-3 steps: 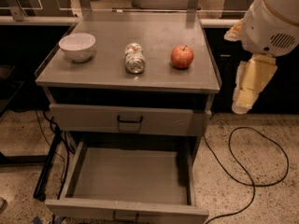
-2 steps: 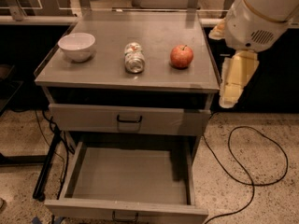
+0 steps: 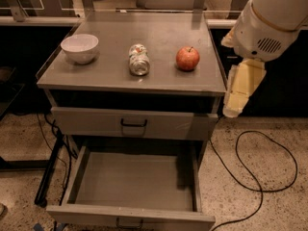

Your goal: Place 7up can into middle drawer

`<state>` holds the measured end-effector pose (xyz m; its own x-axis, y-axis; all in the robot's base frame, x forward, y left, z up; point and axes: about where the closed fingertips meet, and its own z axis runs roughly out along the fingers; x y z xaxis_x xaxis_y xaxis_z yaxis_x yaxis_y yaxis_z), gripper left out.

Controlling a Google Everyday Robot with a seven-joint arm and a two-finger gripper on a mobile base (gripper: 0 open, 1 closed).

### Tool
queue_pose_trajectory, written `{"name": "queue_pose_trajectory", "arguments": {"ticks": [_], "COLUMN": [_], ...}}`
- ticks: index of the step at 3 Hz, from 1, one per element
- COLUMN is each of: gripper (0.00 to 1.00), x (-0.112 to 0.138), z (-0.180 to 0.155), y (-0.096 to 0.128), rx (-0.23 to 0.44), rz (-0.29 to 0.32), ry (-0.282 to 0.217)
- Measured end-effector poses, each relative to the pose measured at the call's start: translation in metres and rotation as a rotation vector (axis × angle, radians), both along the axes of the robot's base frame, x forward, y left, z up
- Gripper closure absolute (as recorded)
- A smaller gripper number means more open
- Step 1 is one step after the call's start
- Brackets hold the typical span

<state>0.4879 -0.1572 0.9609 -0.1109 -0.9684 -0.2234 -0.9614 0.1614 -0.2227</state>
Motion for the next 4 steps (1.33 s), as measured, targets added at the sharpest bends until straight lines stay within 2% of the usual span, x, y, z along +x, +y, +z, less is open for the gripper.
{"name": "queue_pose_trajectory", "arguments": {"ticks": [1,2,3,4], "gripper": [0.00,0.00,0.00,0.00], "x": [0.001,0.006,0.006,0.016], "z": [-0.036,-0.049,-0.050,-0.050], "y": [0.005,0.011,0.012,0.019], "rx": [-0.007,0.014,0.025,0.069], "rz": [-0.206,-0.344,-0.385,-0.460], "ry": [0.077,0.112,0.118,0.098]}}
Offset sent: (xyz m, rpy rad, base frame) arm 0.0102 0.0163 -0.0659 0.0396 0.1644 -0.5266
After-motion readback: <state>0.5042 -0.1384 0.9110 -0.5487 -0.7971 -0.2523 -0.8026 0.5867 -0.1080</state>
